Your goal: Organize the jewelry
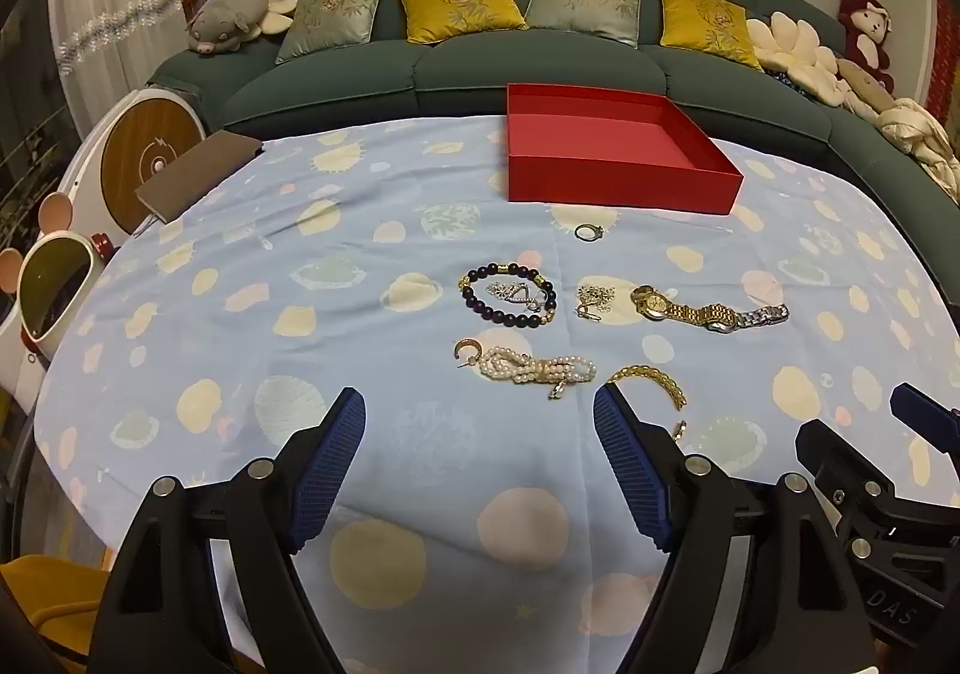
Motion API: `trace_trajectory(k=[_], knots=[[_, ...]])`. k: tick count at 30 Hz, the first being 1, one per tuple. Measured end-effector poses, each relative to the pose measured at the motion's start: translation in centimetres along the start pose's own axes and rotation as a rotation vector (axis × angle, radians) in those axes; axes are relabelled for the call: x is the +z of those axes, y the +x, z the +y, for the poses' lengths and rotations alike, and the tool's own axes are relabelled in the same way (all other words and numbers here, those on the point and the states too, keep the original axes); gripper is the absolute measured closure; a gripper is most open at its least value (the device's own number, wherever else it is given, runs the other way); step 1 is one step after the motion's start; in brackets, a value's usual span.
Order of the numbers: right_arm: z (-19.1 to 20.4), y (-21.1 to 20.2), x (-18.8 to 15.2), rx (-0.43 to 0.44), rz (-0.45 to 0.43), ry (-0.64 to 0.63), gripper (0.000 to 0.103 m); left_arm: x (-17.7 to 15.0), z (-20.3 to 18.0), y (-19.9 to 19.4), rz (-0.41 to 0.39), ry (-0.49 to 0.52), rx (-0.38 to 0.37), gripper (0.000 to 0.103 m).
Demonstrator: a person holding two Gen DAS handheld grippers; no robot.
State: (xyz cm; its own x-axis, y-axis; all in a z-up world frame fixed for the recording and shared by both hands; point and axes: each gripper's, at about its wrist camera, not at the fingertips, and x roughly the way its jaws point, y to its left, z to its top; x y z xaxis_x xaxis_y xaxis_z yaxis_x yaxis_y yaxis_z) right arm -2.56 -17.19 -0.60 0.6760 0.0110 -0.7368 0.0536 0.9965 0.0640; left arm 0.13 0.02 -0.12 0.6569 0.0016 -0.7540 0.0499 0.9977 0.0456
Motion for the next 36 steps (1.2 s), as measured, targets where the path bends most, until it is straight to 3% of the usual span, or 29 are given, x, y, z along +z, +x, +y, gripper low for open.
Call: trace_trajectory(k=[21, 27, 36], knots=[[-0.2, 0.2, -0.1, -0.007, 0.012, -0.003, 0.014, -0.6, 1.1, -0.2, -0.037, -0.03, -0.014, 0.026], [-0.1, 0.3, -0.1, -0.009, 0.013, -0.003, 0.014, -0.6, 0.8, 0.1, -0.005, -0.012, -0.012, 0.026], [-0.2, 0.2, -0.1, -0.01, 0.009, 0.003, 0.012, -0.7, 0.2, -0.2, -0.021, 0.015, -0.039, 0.026]])
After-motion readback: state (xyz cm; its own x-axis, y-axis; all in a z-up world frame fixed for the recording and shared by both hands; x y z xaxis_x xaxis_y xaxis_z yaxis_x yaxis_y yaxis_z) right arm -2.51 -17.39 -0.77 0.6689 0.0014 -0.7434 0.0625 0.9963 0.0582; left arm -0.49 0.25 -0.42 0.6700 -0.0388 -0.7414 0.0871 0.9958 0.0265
